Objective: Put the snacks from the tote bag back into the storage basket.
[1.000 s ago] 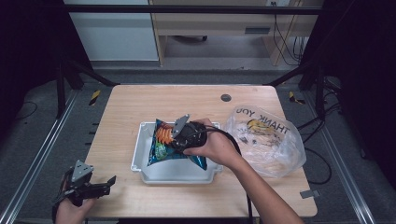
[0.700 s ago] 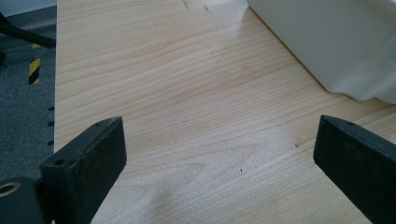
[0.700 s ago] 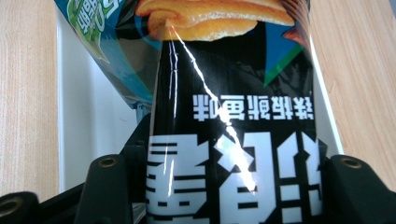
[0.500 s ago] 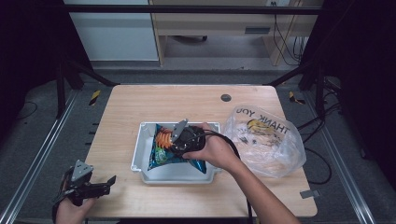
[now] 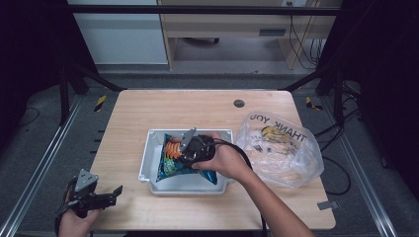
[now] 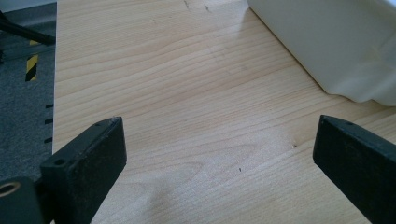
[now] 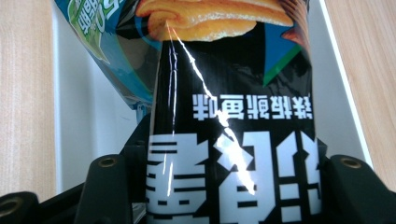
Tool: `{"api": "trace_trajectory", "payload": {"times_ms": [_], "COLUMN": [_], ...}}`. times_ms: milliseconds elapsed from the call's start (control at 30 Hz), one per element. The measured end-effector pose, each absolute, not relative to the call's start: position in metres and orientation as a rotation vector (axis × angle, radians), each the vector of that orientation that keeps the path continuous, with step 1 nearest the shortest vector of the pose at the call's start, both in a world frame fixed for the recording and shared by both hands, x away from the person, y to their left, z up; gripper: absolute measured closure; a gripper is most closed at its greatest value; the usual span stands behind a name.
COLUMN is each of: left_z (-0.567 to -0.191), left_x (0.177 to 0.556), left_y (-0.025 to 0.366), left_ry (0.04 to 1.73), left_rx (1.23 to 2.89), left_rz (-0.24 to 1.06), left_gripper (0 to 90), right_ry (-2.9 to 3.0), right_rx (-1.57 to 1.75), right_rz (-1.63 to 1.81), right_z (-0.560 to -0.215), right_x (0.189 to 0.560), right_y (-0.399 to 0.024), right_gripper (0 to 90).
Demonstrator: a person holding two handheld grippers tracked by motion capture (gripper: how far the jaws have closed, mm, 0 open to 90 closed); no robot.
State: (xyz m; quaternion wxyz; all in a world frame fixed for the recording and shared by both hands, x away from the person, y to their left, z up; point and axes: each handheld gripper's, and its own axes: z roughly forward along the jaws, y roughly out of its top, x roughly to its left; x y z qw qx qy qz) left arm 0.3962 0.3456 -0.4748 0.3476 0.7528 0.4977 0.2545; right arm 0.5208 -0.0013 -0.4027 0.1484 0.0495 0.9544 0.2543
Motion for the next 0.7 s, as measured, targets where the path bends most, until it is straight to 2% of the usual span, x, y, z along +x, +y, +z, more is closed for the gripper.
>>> {"api": "trace_trajectory", "payload": {"times_ms": [700], "left_z": [-0.4747], "left_x": [0.3963], "left_y": [0.3458], "left_ry": [1.296], "left_rx": [1.950], "left_rz": [0.656], "left_gripper": [2.3], "right_ry": [2.768], "right_rx": [0.143], "right_rz": [0.691], "right_z": [-0.4106], "right_x": [0.5271], "right_y": [0.0000], "right_gripper": [41.4]}}
